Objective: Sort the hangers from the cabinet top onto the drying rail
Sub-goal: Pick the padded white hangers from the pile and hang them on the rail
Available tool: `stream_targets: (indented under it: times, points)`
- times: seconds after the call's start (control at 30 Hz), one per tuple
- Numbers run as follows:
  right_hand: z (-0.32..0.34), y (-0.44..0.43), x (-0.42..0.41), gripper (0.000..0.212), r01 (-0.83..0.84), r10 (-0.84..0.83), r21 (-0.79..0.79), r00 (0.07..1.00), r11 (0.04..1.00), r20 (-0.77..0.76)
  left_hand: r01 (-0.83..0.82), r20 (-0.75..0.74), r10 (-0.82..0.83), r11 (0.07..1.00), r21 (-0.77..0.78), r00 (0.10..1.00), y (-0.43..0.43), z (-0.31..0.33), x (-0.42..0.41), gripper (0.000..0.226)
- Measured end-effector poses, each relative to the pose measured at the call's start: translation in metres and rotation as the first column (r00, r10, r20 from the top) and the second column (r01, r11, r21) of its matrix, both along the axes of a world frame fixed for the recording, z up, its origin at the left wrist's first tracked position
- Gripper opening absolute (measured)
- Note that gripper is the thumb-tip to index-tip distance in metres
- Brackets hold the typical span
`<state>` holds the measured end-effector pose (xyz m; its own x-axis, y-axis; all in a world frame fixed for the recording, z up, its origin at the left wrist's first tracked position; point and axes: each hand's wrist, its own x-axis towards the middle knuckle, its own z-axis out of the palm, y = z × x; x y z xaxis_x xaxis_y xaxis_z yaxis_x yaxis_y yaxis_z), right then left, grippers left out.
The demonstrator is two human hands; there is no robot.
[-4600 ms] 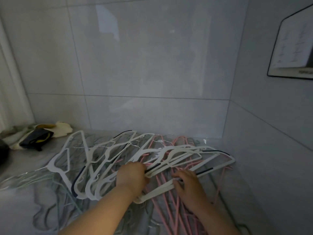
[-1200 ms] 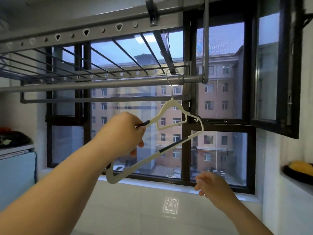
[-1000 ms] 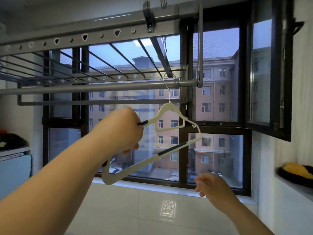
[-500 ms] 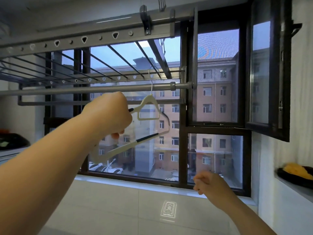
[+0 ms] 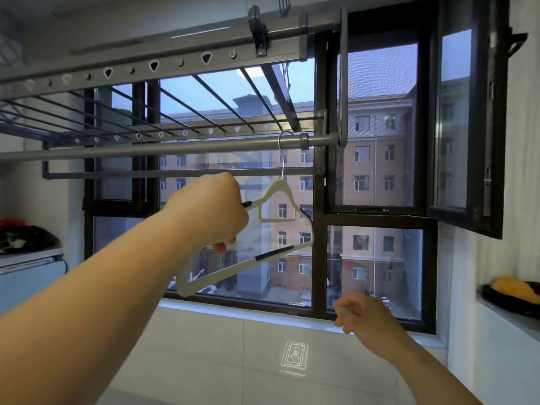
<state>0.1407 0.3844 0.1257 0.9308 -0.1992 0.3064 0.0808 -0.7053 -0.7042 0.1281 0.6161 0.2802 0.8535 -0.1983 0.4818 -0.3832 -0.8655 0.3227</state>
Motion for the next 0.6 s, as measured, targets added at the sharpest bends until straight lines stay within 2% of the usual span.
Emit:
stream_targets:
  times: [0.13,0.23,0.37,0.47,0.6]
  points:
    - [-0.003,-0.004,-0.003,0.023,0.008,-0.008,-0.008,1.0,1.0,-0.001,0.075,-0.079,-0.078,0.996,-0.041,0.994,-0.004,-0.006,-0.003,0.018]
    - [-0.006,-0.01,-0.006,0.024,0.033,-0.033,-0.011,0.999,0.999,0.0,0.211,-0.076,-0.228,0.96,-0.181,0.971,0.0,-0.009,-0.007,0.023]
    - [-0.013,-0.02,-0.009,0.023,0.044,-0.044,0.025,0.999,0.999,0.002,0.335,0.037,-0.359,0.819,-0.465,0.932,0.01,-0.022,-0.009,0.014]
    - [-0.017,-0.026,-0.013,0.018,0.063,-0.064,0.043,0.998,0.997,0.01,0.328,0.117,-0.332,0.702,-0.632,0.936,0.011,-0.05,0.0,0.014]
    - [-0.019,-0.038,-0.023,0.021,0.081,-0.083,0.094,0.996,0.992,0.015,0.246,0.045,-0.33,0.599,-0.762,0.943,-0.003,-0.105,0.012,0.021]
